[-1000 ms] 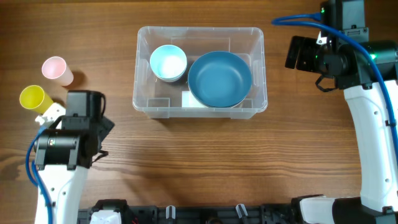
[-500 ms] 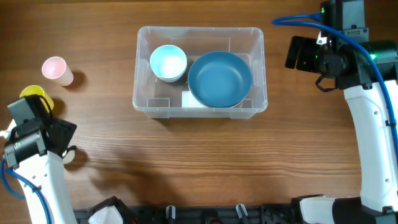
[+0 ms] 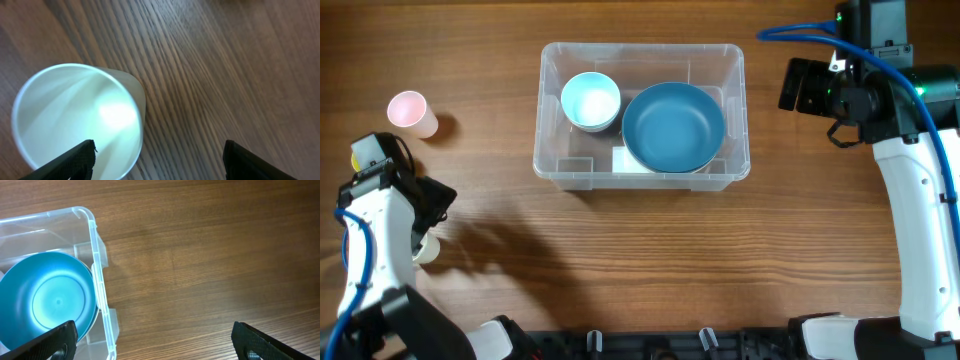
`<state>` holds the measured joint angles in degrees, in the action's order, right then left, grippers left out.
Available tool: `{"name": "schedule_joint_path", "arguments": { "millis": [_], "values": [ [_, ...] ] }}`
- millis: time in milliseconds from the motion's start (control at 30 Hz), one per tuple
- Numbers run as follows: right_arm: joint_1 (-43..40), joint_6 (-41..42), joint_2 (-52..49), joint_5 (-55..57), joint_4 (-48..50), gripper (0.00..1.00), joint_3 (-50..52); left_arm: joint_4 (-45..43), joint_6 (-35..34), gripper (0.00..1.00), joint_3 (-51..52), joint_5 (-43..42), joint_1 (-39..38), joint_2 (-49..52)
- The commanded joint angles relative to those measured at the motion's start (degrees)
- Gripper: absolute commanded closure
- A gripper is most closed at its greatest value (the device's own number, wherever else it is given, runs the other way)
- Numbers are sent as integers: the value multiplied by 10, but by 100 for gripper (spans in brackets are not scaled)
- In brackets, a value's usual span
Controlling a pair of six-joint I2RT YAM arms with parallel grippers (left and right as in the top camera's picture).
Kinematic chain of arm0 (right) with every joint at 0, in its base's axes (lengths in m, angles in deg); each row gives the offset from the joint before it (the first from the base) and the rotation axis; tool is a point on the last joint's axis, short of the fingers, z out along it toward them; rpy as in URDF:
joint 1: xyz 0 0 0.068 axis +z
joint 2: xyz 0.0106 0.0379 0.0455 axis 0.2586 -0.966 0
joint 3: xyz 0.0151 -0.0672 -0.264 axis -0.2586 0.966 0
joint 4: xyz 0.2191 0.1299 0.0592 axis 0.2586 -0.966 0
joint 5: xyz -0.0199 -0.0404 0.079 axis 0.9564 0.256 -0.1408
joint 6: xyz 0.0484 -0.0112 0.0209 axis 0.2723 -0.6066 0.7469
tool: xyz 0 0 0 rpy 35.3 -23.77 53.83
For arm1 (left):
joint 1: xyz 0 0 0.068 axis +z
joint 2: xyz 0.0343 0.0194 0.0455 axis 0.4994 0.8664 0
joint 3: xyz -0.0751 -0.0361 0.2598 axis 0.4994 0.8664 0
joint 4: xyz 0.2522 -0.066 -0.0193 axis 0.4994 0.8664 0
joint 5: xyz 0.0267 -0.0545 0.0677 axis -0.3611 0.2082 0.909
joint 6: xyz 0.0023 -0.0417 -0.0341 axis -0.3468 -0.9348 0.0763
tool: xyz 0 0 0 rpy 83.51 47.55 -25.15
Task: Pack container
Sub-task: 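Move the left gripper to the cream cup and grasp its rim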
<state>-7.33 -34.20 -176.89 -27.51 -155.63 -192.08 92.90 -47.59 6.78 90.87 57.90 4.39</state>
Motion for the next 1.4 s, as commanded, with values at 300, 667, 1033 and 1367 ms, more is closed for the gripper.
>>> {"name": "schedule_joint_path", "arguments": {
  "millis": [300, 667, 1033, 1367],
  "values": [
    [0, -2, 3, -5, 0, 0, -2, 0, 9, 57, 2, 2, 5, 23],
    [0, -2, 3, -5, 0, 0, -2, 20, 9, 64, 2, 21, 5, 23],
    [0, -2, 3, -5, 0, 0, -2, 20, 9, 81, 2, 28, 5, 23],
    [0, -2, 3, -5, 0, 0, -2, 18, 9, 96, 2, 28, 5, 23]
  ]
}}
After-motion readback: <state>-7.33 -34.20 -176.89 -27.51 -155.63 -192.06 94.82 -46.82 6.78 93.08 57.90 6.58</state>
